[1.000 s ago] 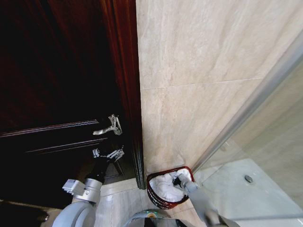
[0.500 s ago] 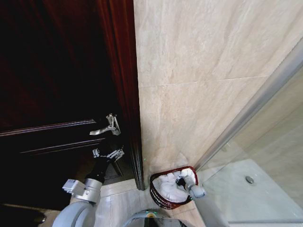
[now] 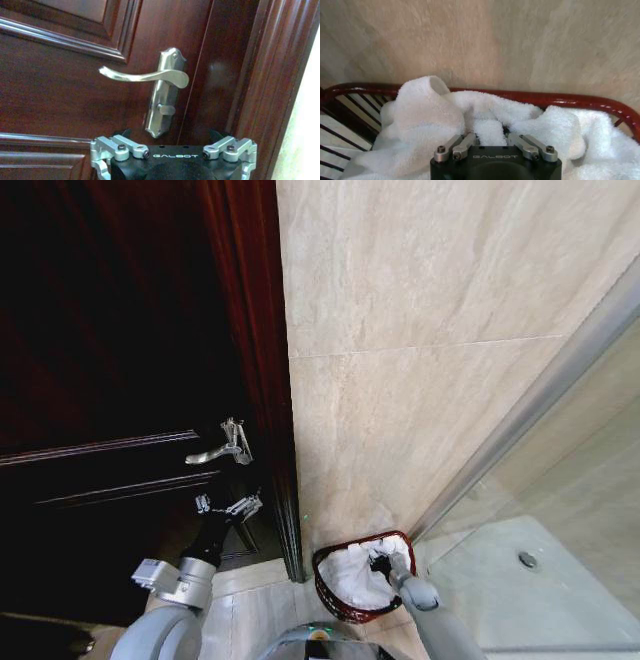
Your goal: Discard the used towel into the hamper.
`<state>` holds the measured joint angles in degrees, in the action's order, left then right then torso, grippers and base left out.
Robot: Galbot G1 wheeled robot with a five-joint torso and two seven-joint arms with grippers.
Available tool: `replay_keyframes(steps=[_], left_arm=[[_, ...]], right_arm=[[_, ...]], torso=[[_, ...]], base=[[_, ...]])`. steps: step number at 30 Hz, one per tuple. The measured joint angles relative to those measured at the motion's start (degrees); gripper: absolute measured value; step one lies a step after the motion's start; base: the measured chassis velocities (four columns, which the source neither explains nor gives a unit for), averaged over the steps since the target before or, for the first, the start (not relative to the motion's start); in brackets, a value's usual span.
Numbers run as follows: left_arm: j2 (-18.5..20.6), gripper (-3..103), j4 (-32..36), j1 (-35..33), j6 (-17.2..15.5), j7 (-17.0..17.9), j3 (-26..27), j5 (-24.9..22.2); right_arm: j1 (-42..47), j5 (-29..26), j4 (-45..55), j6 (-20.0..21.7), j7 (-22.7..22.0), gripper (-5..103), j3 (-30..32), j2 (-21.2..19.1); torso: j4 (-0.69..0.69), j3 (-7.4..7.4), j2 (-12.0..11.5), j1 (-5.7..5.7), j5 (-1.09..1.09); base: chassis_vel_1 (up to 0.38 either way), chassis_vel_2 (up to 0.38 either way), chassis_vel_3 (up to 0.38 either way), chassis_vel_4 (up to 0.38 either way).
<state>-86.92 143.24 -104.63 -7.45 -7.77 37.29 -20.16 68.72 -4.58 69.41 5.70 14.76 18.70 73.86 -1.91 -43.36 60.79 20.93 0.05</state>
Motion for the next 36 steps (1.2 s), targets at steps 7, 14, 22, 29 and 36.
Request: replay_keyframes(steps=[7, 14, 22, 29, 36], left_arm=[[0.0, 100, 0.0, 0.0, 0.0, 0.0, 0.0, 0.0], [0.0, 100, 0.0, 0.0, 0.0, 0.0, 0.0, 0.0], [0.0, 100, 0.0, 0.0, 0.0, 0.0, 0.0, 0.0], [0.0, 100, 0.0, 0.0, 0.0, 0.0, 0.0, 0.0], [0.0, 100, 0.0, 0.0, 0.0, 0.0, 0.0, 0.0]], right_arm=[[2.5, 1.3, 4.7, 0.3, 0.2, 18, 1.5, -1.4], [6.6, 3.7, 9.8, -3.2, 0.3, 18, 2.0, -2.2], [8.5, 8.0, 5.3, -11.3, 1.2, 18, 3.0, 1.0], [11.0, 8.1, 5.4, -16.4, -1.6, 18, 4.2, 2.8], [16.7, 6.4, 13.2, -14.5, -4.8, 18, 6.4, 3.1]], torso=[[-0.01, -0.07, 0.1, 0.06, 0.00], [-0.02, -0.08, 0.3, 0.10, -0.02], [0.00, -0.15, 0.3, 0.16, -0.05], [0.01, -0.19, 0.3, 0.17, -0.02], [0.03, -0.20, 0.4, 0.18, -0.04]], base=[[0.000, 0.000, 0.000, 0.000], [0.000, 0.000, 0.000, 0.000], [0.000, 0.000, 0.000, 0.000], [0.000, 0.000, 0.000, 0.000], [0.000, 0.000, 0.000, 0.000]])
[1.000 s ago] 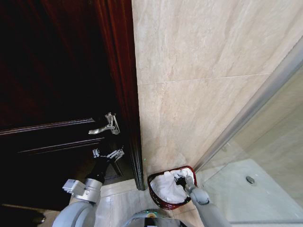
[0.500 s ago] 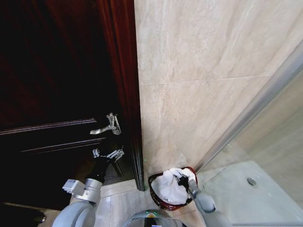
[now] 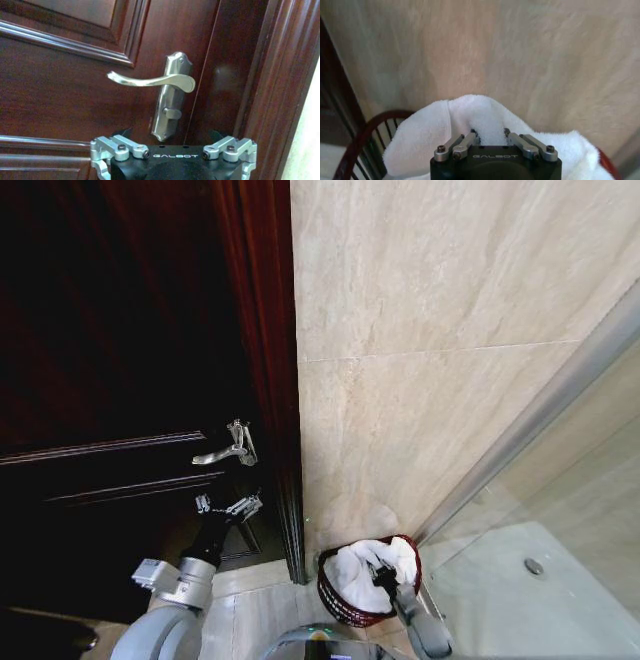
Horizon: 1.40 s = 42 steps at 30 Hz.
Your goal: Discard the used towel into the hamper.
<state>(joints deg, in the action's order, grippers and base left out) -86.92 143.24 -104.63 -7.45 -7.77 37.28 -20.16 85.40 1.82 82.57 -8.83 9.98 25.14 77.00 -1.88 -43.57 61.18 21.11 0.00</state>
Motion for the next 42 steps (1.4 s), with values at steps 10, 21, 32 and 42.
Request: replay_keyframes(steps=[10, 21, 32, 42], left_arm=[[0.0, 100, 0.0, 0.0, 0.0, 0.0, 0.0, 0.0], [0.0, 100, 0.0, 0.0, 0.0, 0.0, 0.0, 0.0], [0.0, 100, 0.0, 0.0, 0.0, 0.0, 0.0, 0.0], [0.0, 100, 0.0, 0.0, 0.0, 0.0, 0.0, 0.0]], right_arm=[[7.2, -0.9, 4.6, -3.0, -1.1, 18, -0.1, 0.8], [13.4, -0.9, 9.9, -3.2, -1.2, 18, 1.1, 0.9], [15.2, 7.7, 9.8, -11.4, 0.6, 18, 5.3, 1.9], [16.5, -4.5, 11.4, -6.1, 14.2, 18, 6.3, 0.8]], torso=[[0.00, -0.02, 0.0, 0.02, 0.01], [-0.01, -0.03, 0.0, 0.02, 0.01], [-0.01, -0.04, 0.1, 0.03, -0.01], [-0.01, -0.04, 0.1, 0.04, -0.02]], base=[[0.000, 0.000, 0.000, 0.000], [0.000, 0.000, 0.000, 0.000], [0.000, 0.000, 0.000, 0.000], [0.000, 0.000, 0.000, 0.000]])
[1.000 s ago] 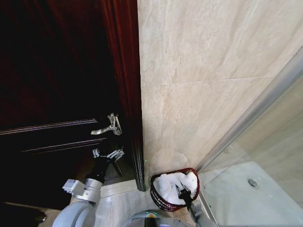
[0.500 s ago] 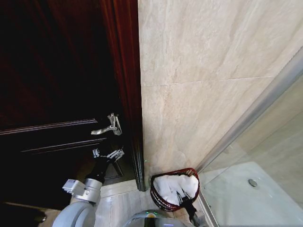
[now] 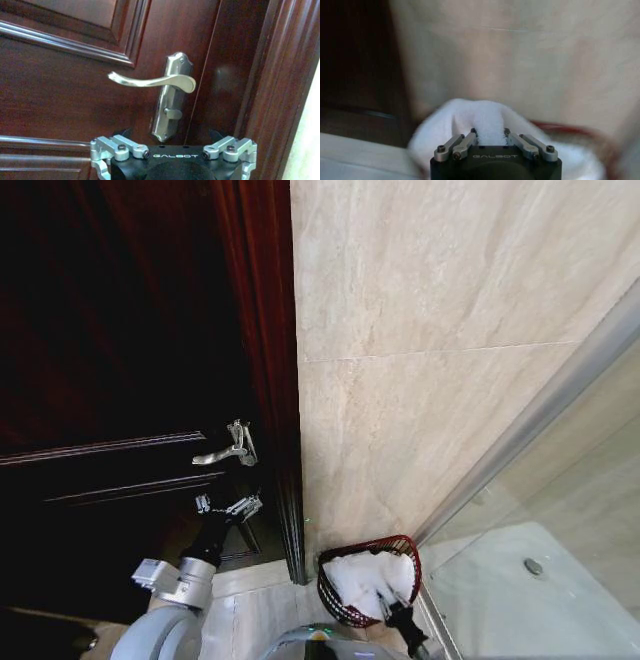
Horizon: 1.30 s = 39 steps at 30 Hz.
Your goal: Discard the used towel into the hamper.
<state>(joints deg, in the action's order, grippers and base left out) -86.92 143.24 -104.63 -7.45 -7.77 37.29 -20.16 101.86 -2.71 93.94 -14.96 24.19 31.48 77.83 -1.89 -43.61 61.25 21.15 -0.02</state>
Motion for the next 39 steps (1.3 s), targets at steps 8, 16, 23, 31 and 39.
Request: replay_keyframes(steps=[8, 16, 23, 31, 39], left_arm=[[0.0, 100, 0.0, 0.0, 0.0, 0.0, 0.0, 0.0], [0.0, 100, 0.0, 0.0, 0.0, 0.0, 0.0, 0.0], [0.0, 100, 0.0, 0.0, 0.0, 0.0, 0.0, 0.0], [0.0, 100, 0.0, 0.0, 0.0, 0.0, 0.0, 0.0], [0.0, 100, 0.0, 0.0, 0.0, 0.0, 0.0, 0.0]], right_arm=[[-0.3, 15.8, -1.8, -11.7, 1.3, 18, 6.0, 0.3], [-0.4, 25.7, -4.7, -17.1, -24.9, 18, 3.3, 2.4], [0.2, 18.8, -5.3, -20.8, -26.7, 18, 1.2, 2.7], [2.1, 11.0, -0.8, -18.3, -24.6, 18, -0.2, 2.4], [2.3, 10.6, -0.4, -17.7, -24.4, 18, -0.3, 2.3]], torso=[[0.00, 0.00, 0.0, 0.00, 0.03], [0.01, 0.00, 0.0, 0.00, 0.03], [0.01, 0.00, 0.0, 0.00, 0.02], [0.01, 0.00, 0.0, 0.00, 0.00], [0.00, 0.00, 0.0, 0.00, 0.02]], base=[[0.000, 0.000, 0.000, 0.000], [0.000, 0.000, 0.000, 0.000], [0.000, 0.000, 0.000, 0.000], [0.000, 0.000, 0.000, 0.000], [0.000, 0.000, 0.000, 0.000]])
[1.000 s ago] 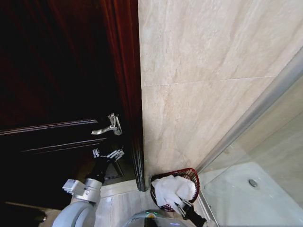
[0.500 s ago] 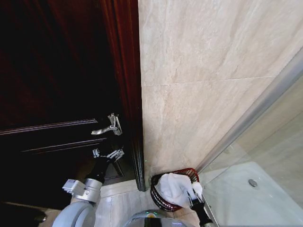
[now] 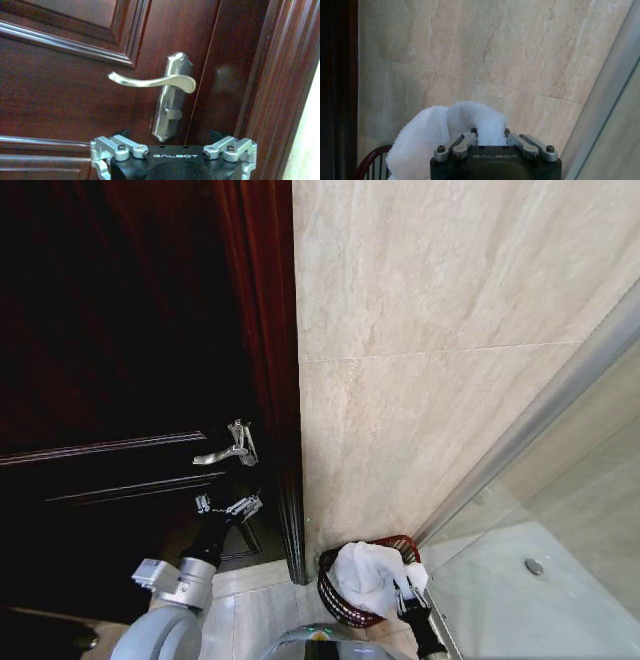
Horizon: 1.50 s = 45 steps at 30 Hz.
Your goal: Discard the used towel into the hamper.
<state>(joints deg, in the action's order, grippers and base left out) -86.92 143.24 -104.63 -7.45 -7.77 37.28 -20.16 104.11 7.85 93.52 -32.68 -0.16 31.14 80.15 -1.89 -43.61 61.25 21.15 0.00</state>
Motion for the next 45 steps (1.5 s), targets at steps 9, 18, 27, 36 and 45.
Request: replay_keyframes(steps=[9, 18, 27, 36, 45], left_arm=[[0.0, 100, 0.0, 0.0, 0.0, 0.0, 0.0, 0.0], [0.0, 100, 0.0, 0.0, 0.0, 0.0, 0.0, 0.0], [0.0, 100, 0.0, 0.0, 0.0, 0.0, 0.0, 0.0], [0.0, 100, 0.0, 0.0, 0.0, 0.0, 0.0, 0.0], [0.0, 100, 0.0, 0.0, 0.0, 0.0, 0.0, 0.0]], right_arm=[[1.0, -4.0, 2.9, 2.0, 0.8, 18, -1.0, -0.1], [2.7, -10.2, 7.7, 5.1, 2.1, 18, -3.1, -0.2], [3.1, -9.9, 12.8, 10.2, 4.8, 18, 0.1, 0.2], [2.4, -12.3, 12.8, 7.6, 8.0, 18, 1.0, -0.2], [2.9, -11.2, 11.1, 7.6, 6.1, 18, 0.5, 0.2]], torso=[[0.00, 0.00, 0.0, 0.00, -0.01], [0.00, 0.00, 0.0, 0.00, 0.00], [-0.01, 0.00, 0.0, 0.00, 0.06], [0.00, -0.01, 0.0, 0.01, 0.01], [0.00, 0.00, 0.0, 0.00, 0.00]], base=[[0.000, 0.000, 0.000, 0.000], [0.000, 0.000, 0.000, 0.000], [0.000, 0.000, 0.000, 0.000], [0.000, 0.000, 0.000, 0.000], [0.000, 0.000, 0.000, 0.000]])
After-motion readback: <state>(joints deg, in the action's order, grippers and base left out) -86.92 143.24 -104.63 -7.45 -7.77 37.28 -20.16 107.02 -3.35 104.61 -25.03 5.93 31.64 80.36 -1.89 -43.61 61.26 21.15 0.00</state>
